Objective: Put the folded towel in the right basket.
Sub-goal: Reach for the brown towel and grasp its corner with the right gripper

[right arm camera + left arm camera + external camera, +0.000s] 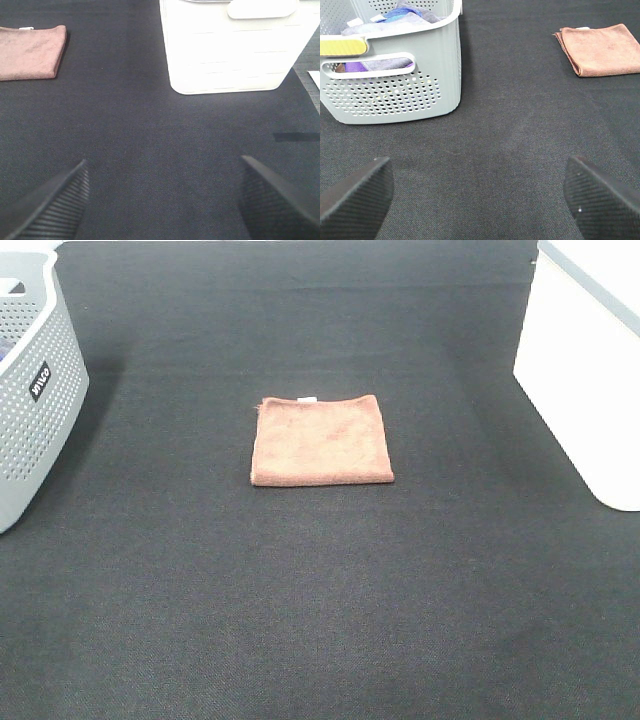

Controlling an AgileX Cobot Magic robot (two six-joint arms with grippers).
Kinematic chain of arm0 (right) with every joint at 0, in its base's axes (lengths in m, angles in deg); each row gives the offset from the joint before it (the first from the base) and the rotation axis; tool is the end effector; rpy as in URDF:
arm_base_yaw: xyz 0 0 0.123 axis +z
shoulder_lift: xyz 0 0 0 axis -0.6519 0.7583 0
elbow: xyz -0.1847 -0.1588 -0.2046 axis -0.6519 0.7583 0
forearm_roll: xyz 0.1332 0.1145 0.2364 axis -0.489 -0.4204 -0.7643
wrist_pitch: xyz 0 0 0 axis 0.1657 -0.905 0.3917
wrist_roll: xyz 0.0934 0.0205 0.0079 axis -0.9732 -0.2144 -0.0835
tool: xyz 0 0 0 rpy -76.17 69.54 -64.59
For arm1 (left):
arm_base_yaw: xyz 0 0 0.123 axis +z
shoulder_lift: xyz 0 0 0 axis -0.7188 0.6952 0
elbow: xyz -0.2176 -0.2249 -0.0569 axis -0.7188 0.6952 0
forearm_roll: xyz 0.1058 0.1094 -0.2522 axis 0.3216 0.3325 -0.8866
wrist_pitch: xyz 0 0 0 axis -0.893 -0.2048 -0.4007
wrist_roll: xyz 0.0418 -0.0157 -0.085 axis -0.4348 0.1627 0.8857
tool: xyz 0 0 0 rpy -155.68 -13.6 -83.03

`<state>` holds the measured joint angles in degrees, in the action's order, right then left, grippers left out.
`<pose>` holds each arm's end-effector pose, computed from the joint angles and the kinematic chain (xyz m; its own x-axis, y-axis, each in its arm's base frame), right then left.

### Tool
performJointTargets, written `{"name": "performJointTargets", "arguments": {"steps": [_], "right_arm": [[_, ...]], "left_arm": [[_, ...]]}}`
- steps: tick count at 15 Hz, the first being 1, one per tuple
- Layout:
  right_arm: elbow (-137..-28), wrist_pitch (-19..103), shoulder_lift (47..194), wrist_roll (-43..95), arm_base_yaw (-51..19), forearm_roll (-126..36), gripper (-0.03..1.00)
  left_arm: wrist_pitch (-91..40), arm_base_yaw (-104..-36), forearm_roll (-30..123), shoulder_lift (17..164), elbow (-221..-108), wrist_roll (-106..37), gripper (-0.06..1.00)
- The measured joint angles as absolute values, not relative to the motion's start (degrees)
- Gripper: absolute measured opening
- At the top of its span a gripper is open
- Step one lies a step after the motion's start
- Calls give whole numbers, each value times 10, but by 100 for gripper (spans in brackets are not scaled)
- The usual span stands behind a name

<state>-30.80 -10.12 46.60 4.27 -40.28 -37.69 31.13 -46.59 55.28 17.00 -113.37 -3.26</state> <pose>0.0028 0.0004 0.2953 -0.4543 -0.0189 -0.8906 -0.0180 0.9998 -0.0120 0.0034 -0.0070 0.2964 -0.4458 0.0190 -0.8949 0.0819 0.9964 -0.0196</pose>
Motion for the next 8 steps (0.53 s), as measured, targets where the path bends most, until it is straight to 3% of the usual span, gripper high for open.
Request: {"name": "performJointTargets", "arguments": {"steps": [8], "right_arm": [[-308, -101, 466, 43, -403, -377, 76]], "left_arm": [[311, -466, 553, 170, -1134, -33, 87]]}}
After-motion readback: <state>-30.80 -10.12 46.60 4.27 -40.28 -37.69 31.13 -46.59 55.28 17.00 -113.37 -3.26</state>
